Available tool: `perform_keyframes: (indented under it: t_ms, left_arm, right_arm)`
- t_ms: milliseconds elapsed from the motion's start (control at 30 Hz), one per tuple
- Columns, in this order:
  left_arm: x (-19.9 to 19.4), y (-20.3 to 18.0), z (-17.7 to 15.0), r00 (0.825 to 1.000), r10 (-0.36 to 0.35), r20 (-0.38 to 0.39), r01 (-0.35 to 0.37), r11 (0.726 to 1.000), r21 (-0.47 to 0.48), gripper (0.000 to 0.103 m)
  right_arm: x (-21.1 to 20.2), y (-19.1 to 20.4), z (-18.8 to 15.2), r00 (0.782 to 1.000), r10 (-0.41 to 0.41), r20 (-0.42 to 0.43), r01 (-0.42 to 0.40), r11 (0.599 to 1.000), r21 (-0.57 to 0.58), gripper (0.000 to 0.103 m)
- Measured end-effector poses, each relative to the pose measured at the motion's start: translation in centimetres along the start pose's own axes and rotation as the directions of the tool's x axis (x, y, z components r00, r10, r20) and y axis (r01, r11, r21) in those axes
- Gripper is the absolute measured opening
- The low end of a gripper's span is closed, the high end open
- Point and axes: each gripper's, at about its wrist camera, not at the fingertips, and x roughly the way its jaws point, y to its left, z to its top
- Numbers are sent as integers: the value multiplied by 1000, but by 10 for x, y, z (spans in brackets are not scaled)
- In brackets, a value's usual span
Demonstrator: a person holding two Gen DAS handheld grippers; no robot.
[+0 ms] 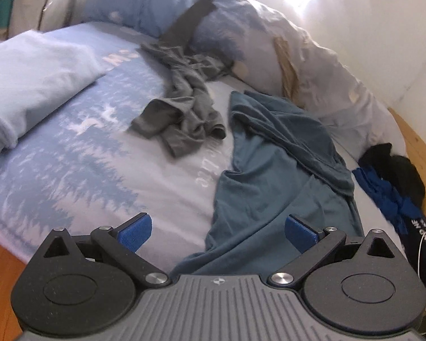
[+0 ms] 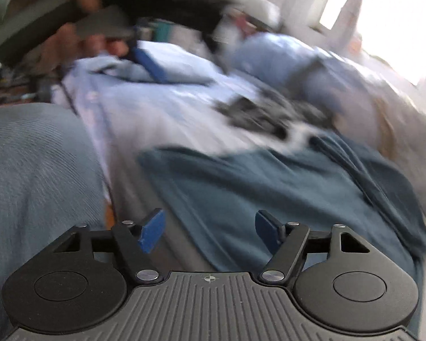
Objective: Fold clothes
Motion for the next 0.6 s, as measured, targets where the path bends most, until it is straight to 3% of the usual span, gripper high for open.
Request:
perform_keyframes:
  t_ms: [133, 267, 467, 600]
  left_arm:
    - [2, 12, -9, 999, 39, -33, -41, 998, -54, 103]
    - [9, 23, -12, 995, 68, -69, -74, 994, -79, 103]
    - [19, 40, -21, 998, 30, -60, -45, 967, -252, 103]
    - [23, 36, -22, 997, 31, -73, -45, 979, -200, 103]
  right_arm:
    - [33, 28, 16, 999, 43, 20, -41, 995, -94, 64]
    - [56, 40, 24, 999, 36, 22, -33, 992, -125, 60]
    - [76, 54, 30, 999, 13, 45, -7, 989, -146, 49]
    - [94, 61, 27, 999, -32, 1, 32, 982, -184, 38]
